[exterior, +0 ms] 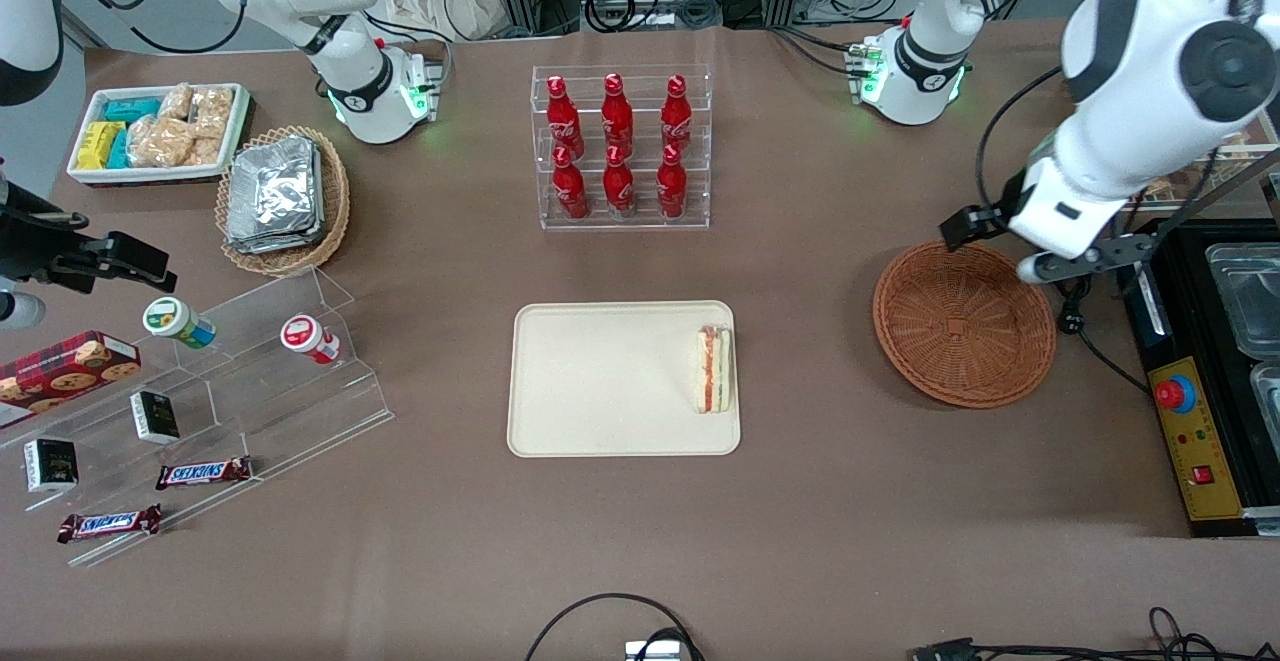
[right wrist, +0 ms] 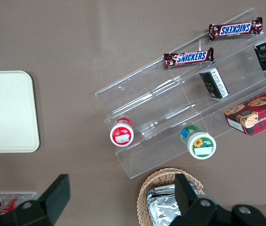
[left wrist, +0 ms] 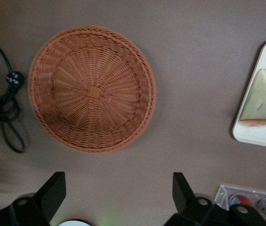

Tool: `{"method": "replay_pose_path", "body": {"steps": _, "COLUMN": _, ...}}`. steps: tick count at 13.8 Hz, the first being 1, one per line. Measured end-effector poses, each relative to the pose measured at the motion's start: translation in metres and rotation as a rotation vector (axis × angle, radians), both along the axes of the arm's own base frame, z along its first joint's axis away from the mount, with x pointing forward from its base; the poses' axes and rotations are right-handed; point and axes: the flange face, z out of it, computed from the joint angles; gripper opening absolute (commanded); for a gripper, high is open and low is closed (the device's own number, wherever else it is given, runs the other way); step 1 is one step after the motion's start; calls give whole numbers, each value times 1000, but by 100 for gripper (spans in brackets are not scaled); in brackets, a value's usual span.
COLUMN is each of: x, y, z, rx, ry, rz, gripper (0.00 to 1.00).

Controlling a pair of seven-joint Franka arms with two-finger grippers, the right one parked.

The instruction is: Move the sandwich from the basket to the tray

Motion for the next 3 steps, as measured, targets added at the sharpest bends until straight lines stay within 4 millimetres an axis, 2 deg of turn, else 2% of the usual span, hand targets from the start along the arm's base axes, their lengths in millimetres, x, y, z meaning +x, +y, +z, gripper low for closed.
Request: {"method": "replay_pose_path", "body": {"steps": 3, "x": 9, "y": 27, "z": 13, "rx": 25, "ry": -18, "rz": -49, "gripper": 100}}
